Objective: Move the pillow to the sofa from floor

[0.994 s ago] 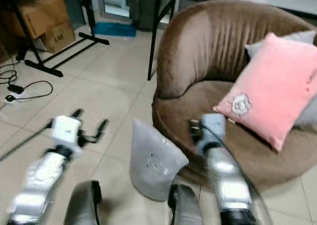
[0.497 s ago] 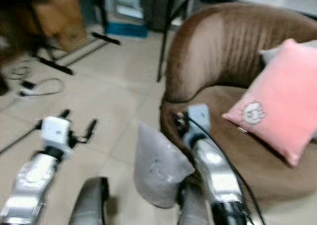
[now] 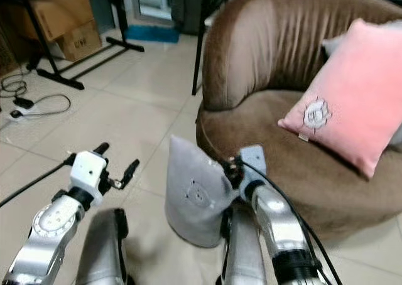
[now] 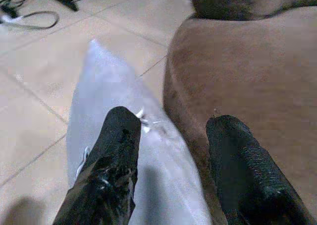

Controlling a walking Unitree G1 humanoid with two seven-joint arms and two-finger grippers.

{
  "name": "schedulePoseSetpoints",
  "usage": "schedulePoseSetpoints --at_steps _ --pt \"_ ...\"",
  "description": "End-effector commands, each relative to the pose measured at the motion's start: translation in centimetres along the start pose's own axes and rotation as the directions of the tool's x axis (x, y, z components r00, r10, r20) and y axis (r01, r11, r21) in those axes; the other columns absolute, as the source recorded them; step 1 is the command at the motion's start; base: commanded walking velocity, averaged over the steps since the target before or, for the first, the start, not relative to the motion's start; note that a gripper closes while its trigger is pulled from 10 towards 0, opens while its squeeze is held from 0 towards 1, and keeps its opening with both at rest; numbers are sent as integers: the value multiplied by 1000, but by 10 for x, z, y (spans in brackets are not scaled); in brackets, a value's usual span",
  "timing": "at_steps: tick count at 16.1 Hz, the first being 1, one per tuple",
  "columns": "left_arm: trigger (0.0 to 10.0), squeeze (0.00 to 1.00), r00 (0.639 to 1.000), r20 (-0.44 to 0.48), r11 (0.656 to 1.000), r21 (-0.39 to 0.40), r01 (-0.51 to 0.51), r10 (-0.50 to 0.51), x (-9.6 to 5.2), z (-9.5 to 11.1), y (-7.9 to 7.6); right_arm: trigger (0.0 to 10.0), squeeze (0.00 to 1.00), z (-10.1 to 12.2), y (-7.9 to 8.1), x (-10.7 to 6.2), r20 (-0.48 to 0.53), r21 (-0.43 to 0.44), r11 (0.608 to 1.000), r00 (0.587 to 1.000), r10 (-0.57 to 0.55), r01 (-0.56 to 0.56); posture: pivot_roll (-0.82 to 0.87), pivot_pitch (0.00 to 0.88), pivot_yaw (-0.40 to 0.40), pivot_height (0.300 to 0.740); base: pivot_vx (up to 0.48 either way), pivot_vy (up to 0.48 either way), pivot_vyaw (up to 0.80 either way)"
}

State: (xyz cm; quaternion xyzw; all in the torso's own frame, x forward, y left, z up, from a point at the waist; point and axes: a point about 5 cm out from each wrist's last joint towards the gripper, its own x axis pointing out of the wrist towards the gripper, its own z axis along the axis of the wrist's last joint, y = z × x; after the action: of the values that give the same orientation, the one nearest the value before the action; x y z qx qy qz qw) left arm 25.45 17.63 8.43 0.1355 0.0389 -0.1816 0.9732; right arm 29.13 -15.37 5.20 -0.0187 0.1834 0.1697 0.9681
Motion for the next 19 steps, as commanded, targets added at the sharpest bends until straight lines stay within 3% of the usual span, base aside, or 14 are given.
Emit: schedulePoseSetpoints --at_steps 1,3,5,8,9,12,15,16,17,18,19 --pt "10000 0 999 -1 999 -4 55 -55 -2 1 -4 10000 1000 3 4 4 9 -21 999 999 45 -44 -64 0 -23 425 0 0 0" --pt "10000 0 987 -13 988 7 157 -157 -8 0 -10 10000 1000 6 8 14 6 -58 993 995 100 -99 -56 0 -17 425 0 0 0" --pt "10000 0 980 -21 980 11 197 -197 -12 -1 -9 10000 1000 6 11 22 -24 -118 984 991 130 -131 -49 0 -13 425 0 0 0" --pt "10000 0 970 -28 970 6 242 -242 -17 0 -7 10000 1000 -4 14 35 -151 -243 959 982 112 -147 -41 0 -4 425 0 0 0" --pt "10000 0 966 -32 966 6 258 -258 -18 1 -8 10000 0 -2 10 41 -165 -290 954 986 25 -73 -36 0 -1 425 0 0 0" --pt "10000 0 960 -34 960 0 278 -278 -20 2 -7 10000 0 -6 2 46 -220 -383 923 966 -135 42 -29 0 -2 425 0 0 0" --pt "10000 0 944 -50 945 -21 325 -326 -24 2 -9 10000 0 -16 12 48 -299 -347 937 951 -81 -29 -14 0 -17 425 0 0 0" --pt "10000 0 938 -54 939 -38 341 -343 -26 2 -10 7216 0 -17 16 48 -306 -331 942 951 -45 -61 -13 0 -19 425 0 0 0" --pt "10000 0 932 -56 933 -56 355 -358 -27 2 -10 1412 0 -19 19 48 -309 -312 947 951 -22 -79 -11 0 -20 425 0 0 0" --pt "10000 0 922 -64 923 -79 378 -383 -29 2 -11 0 0 -20 22 48 -308 -281 955 951 6 -97 -10 0 -20 425 0 0 0" --pt "10000 0 916 -67 917 -88 389 -395 -30 2 -12 0 0 -20 23 48 -306 -270 957 952 18 -105 -10 0 -19 425 0 0 0"
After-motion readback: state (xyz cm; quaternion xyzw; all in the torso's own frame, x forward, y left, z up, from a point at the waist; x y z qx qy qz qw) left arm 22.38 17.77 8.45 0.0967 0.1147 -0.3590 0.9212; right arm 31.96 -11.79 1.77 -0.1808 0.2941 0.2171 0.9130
